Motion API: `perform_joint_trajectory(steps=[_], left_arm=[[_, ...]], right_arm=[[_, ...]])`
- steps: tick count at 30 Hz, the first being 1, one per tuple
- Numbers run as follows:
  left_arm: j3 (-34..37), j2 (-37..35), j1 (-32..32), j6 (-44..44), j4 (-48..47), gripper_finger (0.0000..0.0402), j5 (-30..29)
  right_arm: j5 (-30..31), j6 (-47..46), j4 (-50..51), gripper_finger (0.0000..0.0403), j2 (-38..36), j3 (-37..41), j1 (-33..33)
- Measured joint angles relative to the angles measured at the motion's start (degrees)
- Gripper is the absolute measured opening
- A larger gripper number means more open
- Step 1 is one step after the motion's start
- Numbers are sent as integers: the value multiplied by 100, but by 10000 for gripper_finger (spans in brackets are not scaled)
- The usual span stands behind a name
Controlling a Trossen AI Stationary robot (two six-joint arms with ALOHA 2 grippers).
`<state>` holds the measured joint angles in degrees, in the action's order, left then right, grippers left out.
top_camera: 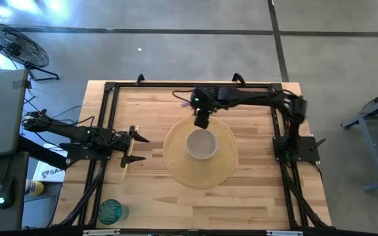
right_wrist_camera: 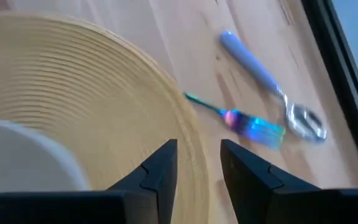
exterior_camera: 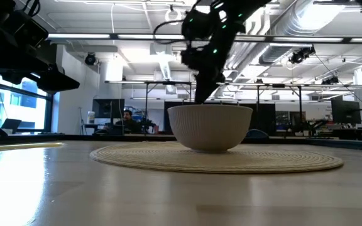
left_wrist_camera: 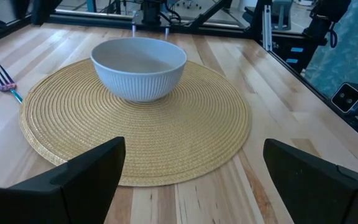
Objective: Pick & Place Utensil
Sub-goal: Put the blue fork into the white bowl on the table placemat
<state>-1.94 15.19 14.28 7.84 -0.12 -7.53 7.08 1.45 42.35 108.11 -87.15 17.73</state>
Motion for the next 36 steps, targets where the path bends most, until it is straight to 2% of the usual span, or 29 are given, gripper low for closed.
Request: perform_joint_trajectory(steps=[8, 16, 23, 28, 36], left_arm=[[-1, 1, 0, 0, 0, 378, 0], [-1, -1, 0, 0, 0, 378, 0], [-1, 1, 0, 0, 0, 378, 0], [1, -1, 0, 0, 0, 378, 0], [1, 1, 0, 0, 0, 378, 2]], right_arm=[[-28, 1338, 683, 120, 1266, -1129, 310], [-367, 2516, 735, 157, 1763, -1209, 578], [-574, 2798, 471, 195, 1876, -1213, 773], [-1067, 2820, 130, 195, 1869, -1090, 975], [-1092, 2849, 34, 193, 1854, -686, 1158]])
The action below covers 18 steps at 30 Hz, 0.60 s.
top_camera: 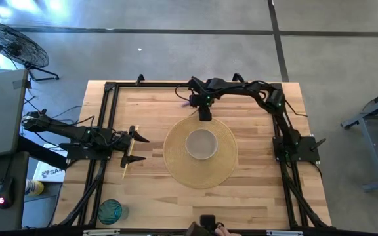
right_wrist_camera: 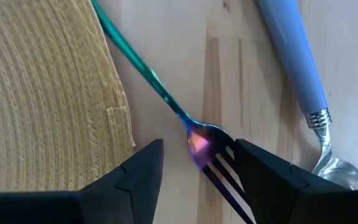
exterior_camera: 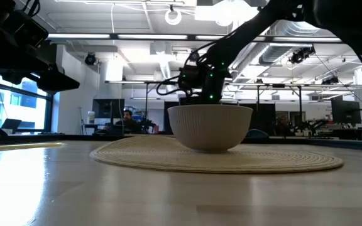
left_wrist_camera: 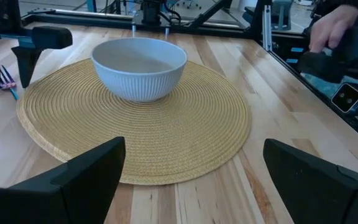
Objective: Pick & Place Utensil
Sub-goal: Put the blue fork into the white bowl on the table placemat
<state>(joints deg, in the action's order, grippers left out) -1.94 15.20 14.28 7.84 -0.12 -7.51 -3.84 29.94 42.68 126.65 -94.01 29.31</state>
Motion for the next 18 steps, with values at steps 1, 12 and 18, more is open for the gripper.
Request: perform_joint_trajectory(steps=[1, 12, 18], left_arm=[[0, -2, 0, 0, 0, 378, -2], [-1, -1, 0, 0, 0, 378, -2], [-2, -2, 0, 0, 0, 378, -2]], right_arm=[[45, -50, -13, 193, -2, 23, -1], [874, -211, 573, 189, -107, 28, 26], [1425, -296, 1293, 187, -116, 30, 36]])
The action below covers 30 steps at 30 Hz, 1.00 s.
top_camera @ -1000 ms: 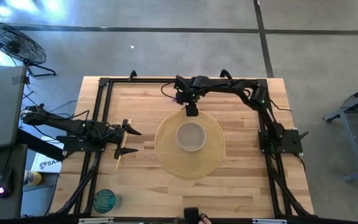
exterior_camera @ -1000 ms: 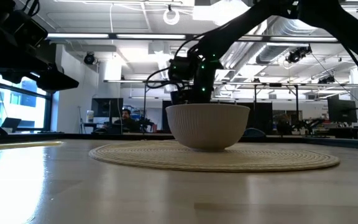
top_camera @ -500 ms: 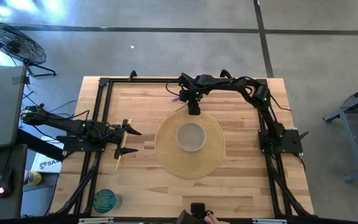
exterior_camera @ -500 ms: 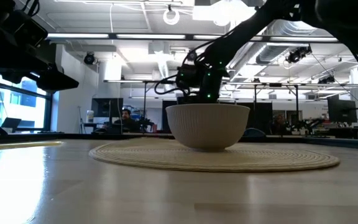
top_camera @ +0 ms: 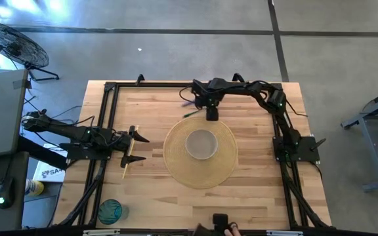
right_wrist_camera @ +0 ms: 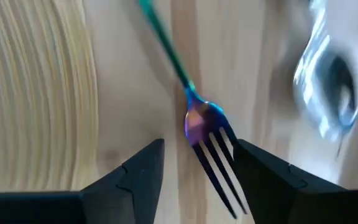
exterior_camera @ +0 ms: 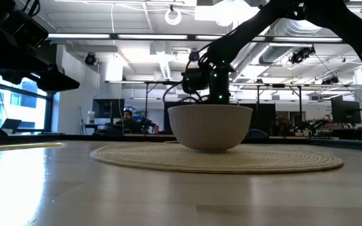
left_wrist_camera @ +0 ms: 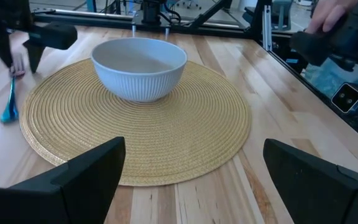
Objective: Pick & Place Utensil
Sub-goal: Put the blue fork into the white bowl on the table placemat
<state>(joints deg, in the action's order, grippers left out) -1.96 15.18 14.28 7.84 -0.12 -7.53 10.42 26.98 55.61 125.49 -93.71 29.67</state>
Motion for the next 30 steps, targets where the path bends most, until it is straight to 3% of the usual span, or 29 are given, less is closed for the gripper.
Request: perform_joint_trajectory(steps=[6, 9, 15, 20, 25, 30], left_arm=[[1, 1, 0, 0, 0, 378, 1], [0, 2, 0, 0, 0, 378, 0], [1, 1, 0, 0, 0, 378, 1], [1, 2, 0, 0, 0, 378, 1], [1, 1, 0, 0, 0, 378, 1], [2, 2, 0, 0, 2, 378, 2]], right_arm=[[162, -289, 1259, 183, 2, 20, 110], [155, -548, 1398, 184, 2, 17, 228], [-45, -546, 1136, 177, -91, 13, 310], [-690, -526, 557, 172, -144, 14, 304], [-636, -246, -400, 171, -184, 391, 304], [-637, -324, -395, 153, -201, 540, 306]])
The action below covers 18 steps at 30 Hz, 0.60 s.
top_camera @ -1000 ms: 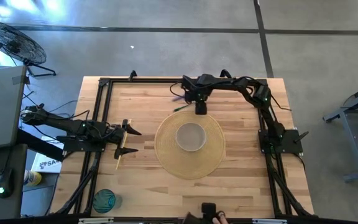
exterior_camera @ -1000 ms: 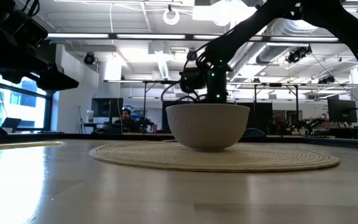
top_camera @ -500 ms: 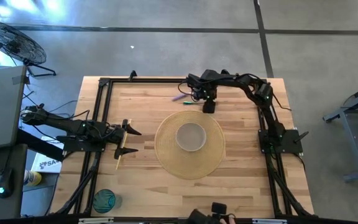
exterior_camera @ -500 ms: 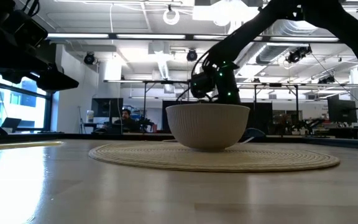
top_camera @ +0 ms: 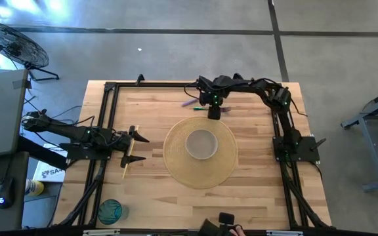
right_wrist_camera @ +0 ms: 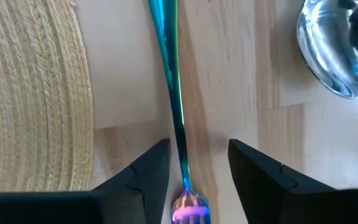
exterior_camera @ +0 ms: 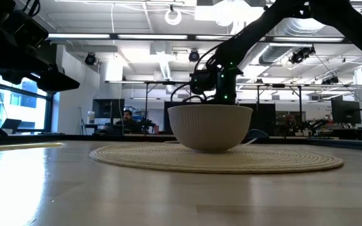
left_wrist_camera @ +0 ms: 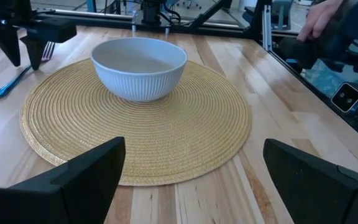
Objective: Pick & Place Utensil
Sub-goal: Put the blue fork into the white bowl on the table placemat
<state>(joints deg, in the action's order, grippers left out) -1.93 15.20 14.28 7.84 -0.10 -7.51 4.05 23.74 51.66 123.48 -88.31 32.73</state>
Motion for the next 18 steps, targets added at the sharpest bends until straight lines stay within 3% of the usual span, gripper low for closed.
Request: perform_joint_trajectory(steps=[13, 18], left_arm=[[-2, -2, 0, 0, -2, 378, 0], [-2, 0, 0, 0, -2, 378, 0]], right_arm=[[225, -544, 659, 16, 26, 6, -93], [491, -860, 1159, 21, 43, 17, -163]])
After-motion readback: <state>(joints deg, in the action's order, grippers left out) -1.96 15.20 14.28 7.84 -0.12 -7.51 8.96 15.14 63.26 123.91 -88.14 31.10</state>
